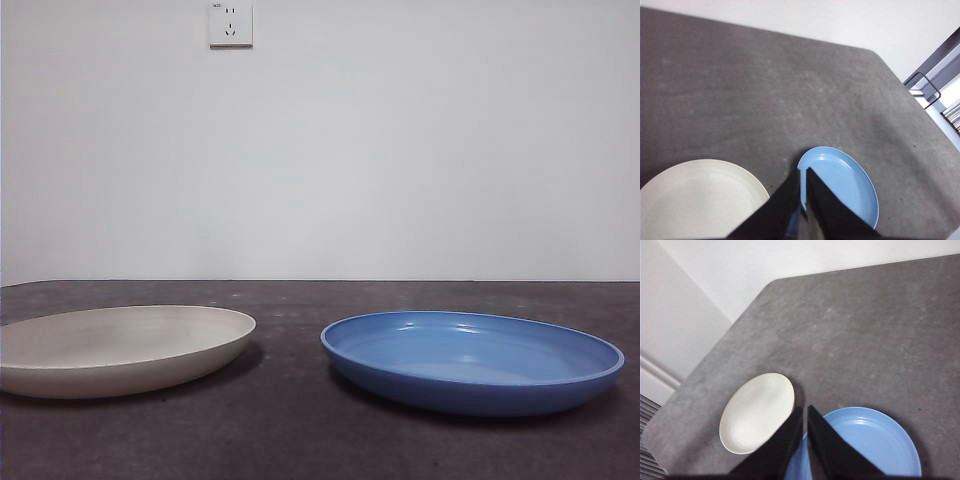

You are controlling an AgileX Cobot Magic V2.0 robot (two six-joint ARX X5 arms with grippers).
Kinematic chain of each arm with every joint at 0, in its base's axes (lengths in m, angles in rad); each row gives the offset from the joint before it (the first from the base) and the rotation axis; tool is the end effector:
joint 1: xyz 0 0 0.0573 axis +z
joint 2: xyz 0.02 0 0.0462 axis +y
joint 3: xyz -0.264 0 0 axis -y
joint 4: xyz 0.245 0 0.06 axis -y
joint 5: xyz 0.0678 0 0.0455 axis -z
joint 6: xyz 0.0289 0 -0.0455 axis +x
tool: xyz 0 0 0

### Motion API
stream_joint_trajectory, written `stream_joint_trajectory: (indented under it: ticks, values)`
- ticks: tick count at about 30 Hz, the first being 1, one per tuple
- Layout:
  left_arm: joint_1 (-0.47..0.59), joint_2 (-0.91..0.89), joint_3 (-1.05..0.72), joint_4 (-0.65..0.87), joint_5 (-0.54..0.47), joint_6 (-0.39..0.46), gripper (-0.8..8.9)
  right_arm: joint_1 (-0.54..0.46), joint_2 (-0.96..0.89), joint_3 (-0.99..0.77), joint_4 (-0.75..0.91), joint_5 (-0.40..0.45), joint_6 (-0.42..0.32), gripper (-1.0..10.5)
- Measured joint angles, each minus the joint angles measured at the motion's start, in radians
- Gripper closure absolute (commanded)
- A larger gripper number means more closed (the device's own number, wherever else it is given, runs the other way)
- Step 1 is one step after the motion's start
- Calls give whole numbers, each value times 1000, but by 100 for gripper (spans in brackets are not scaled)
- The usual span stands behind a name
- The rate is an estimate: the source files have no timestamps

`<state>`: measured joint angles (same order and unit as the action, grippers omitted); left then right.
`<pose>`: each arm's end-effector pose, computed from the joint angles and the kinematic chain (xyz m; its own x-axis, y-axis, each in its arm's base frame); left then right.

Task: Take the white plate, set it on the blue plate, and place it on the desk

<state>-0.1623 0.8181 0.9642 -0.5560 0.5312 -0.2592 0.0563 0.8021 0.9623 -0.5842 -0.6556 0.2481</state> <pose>0.1538 -0.0400 0.3543 0.6985 -0.6277 -0.3436 0.4770 0.7664 -0.4302 0.1502 0.0261 0.3543 0.6870 0.6493 -0.3261 -0.4802 0.7426 0.4669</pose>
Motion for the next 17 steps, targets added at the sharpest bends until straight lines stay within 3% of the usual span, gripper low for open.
stream_joint_trajectory:
  ticks: [2, 4, 8, 11, 17]
  values:
    - [0, 0, 0, -3, 0, 0, 768, 2, 0, 0, -3, 2, -10, 924]
    - [0, 0, 0, -3, 0, 0, 702, 3, 0, 0, -3, 2, -18, 822]
    - [0, 0, 0, -3, 0, 0, 409, 5, 0, 0, -3, 21, -36, 459]
    - [0, 0, 0, -3, 0, 11, 211, 8, 0, 0, -3, 51, -36, 293]
    - [0, 0, 0, -2, 0, 33, 187, 10, 1, 0, -3, 68, -40, 285]
